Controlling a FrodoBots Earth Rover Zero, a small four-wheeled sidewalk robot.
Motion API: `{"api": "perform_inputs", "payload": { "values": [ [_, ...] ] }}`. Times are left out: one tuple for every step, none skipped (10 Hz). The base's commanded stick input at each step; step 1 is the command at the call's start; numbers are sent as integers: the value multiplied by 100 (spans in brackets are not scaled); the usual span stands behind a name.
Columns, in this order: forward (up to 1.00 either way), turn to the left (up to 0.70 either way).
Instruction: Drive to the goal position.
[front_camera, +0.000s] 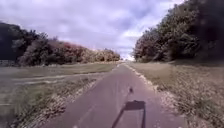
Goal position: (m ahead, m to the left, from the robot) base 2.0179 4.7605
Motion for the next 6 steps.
{"api": "perform_inputs", "payload": {
  "values": [
    [100, 0],
    [100, 0],
    [100, 0],
    [100, 0],
    [100, 0],
    [100, 0]
  ]
}}
